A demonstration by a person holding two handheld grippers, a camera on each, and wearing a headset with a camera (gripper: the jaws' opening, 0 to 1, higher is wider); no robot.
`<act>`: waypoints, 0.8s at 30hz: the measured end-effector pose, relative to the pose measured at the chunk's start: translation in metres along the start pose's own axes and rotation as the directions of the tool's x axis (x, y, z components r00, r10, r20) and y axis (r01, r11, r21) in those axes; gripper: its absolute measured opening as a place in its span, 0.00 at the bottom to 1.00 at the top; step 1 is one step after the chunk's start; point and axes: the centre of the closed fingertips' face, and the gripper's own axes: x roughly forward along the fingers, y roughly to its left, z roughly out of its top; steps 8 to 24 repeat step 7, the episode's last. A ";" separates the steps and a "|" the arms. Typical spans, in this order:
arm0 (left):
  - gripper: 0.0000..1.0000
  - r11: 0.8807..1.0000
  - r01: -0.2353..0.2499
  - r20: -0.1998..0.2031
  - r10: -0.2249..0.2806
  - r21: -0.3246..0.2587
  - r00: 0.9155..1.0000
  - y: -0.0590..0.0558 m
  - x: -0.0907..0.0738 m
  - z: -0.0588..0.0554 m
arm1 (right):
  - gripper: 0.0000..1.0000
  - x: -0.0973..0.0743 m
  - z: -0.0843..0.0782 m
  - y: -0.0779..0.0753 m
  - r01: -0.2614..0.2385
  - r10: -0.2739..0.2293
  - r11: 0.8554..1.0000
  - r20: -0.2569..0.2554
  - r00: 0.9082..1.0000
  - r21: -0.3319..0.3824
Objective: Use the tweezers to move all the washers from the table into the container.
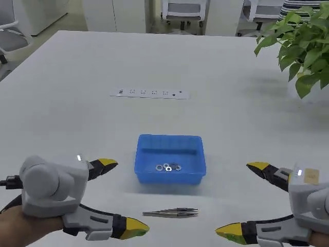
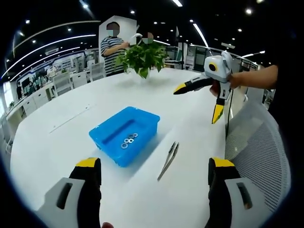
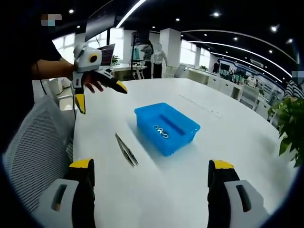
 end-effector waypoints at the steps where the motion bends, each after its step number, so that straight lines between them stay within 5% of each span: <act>1: 0.99 1.000 -0.005 0.004 0.005 -0.002 1.000 0.001 0.000 0.001 | 1.00 0.000 0.000 0.000 0.001 -0.001 1.000 0.000 1.000 0.001; 24: 0.99 1.000 -0.029 0.019 0.029 0.010 0.999 0.004 -0.001 0.003 | 1.00 0.000 0.000 0.000 0.006 -0.006 1.000 0.003 1.000 0.002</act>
